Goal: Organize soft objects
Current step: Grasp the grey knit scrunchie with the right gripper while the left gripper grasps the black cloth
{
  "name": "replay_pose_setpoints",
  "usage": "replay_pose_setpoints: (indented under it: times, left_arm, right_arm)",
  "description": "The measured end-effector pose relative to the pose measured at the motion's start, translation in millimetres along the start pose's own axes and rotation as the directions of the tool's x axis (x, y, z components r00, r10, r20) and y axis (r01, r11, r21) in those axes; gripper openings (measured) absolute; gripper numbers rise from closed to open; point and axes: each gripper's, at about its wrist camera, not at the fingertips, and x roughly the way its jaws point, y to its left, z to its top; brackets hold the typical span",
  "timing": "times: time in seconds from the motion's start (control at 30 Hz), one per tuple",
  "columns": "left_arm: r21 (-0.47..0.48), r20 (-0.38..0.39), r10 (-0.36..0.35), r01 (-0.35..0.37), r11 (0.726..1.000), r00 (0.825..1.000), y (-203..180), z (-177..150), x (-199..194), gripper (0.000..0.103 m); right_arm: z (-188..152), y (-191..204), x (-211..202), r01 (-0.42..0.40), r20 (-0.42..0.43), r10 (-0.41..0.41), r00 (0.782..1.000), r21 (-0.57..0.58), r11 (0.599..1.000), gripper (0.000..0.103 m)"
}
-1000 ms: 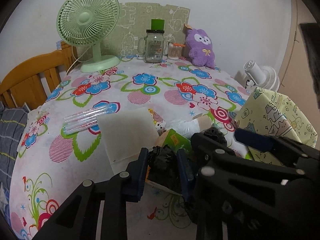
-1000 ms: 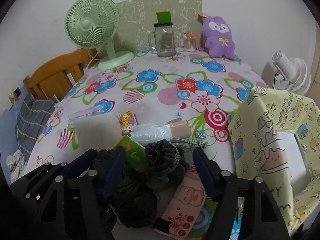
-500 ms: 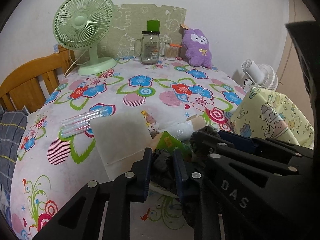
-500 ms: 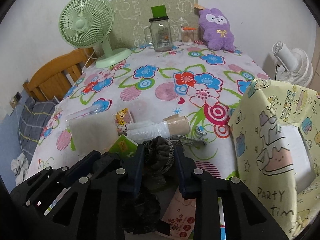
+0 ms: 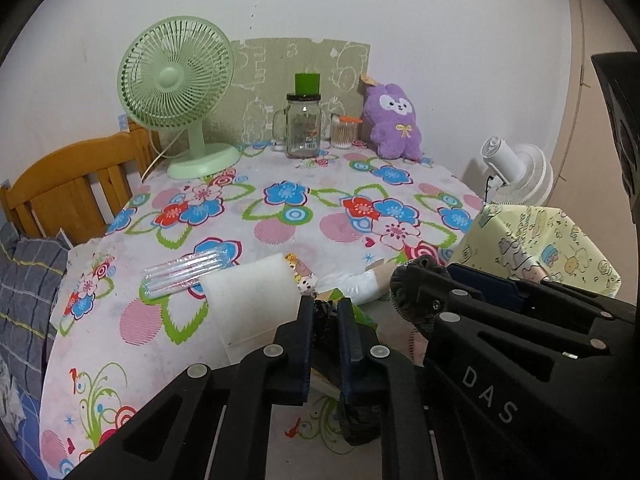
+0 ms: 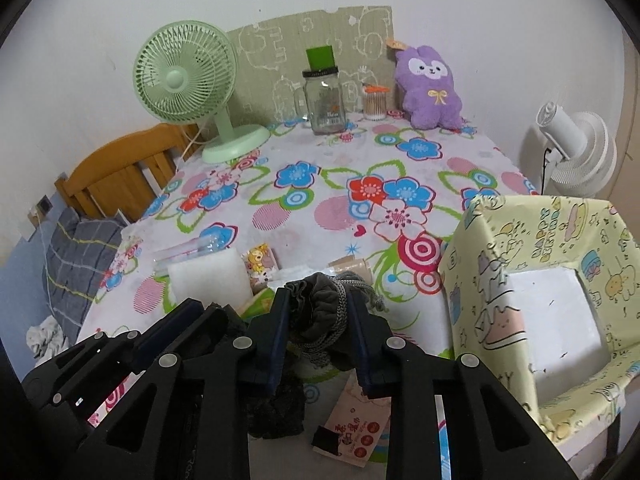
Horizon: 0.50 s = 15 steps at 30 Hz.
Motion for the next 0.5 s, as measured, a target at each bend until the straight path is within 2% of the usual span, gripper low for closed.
replay_pose_setpoints:
  times: [0.5]
  left_arm:
    - [0.035, 0.071, -0.02, 0.018, 0.999, 0.997, -15, 16, -31, 0.001]
  right_arm:
    - [10, 0, -42, 0.01, 0.084, -0.009, 0.996, -0.006, 1.0, 0.031]
